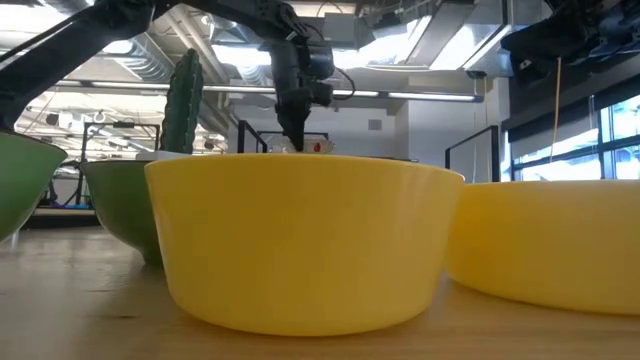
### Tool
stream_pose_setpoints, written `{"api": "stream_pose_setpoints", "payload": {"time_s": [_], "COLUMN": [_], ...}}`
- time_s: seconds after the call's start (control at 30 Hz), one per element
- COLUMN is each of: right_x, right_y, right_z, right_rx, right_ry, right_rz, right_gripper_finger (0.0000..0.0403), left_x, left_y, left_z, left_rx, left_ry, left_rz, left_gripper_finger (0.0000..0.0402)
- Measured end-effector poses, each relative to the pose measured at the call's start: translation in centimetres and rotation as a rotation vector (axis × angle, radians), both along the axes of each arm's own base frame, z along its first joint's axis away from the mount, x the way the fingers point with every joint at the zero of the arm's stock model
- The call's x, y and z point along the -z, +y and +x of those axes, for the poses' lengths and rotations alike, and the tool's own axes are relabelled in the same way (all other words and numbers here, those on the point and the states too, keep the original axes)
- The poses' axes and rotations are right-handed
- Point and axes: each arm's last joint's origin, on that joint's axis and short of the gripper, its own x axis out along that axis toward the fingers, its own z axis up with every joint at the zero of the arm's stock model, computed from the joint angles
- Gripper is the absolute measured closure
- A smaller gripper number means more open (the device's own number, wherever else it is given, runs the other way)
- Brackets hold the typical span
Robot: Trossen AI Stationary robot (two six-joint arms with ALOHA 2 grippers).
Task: Pick & Place Mini bowls
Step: Stack the red green bowl on top of the red green bowl on the shelf
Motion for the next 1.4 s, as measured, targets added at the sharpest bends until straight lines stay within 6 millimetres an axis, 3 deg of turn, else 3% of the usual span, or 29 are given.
{"api": "stream_pose_setpoints", "payload": {"time_s": [0.83,1.13,1.4], "right_x": [-0.2,0.1,0.1], "right_y": [0.1,0.1,0.1], "right_z": [0.0,0.0,0.0], "right_rx": [-0.027,-0.028,-0.028], "right_ry": [-0.019,0.009,0.009], "right_rz": [-0.004,0.005,0.009], "right_gripper_finger": [0.0393,0.0393,0.0393], "left_x": [1.3,1.3,1.3], "left_y": [0.5,0.5,0.5], "left_z": [0.3,0.3,0.3], "left_rx": [0.014,0.039,0.065], "left_ry": [0.024,0.028,0.029], "left_rz": [-0.021,-0.016,-0.011], "left_gripper_finger": [0.0393,0.0368,0.0313]}}
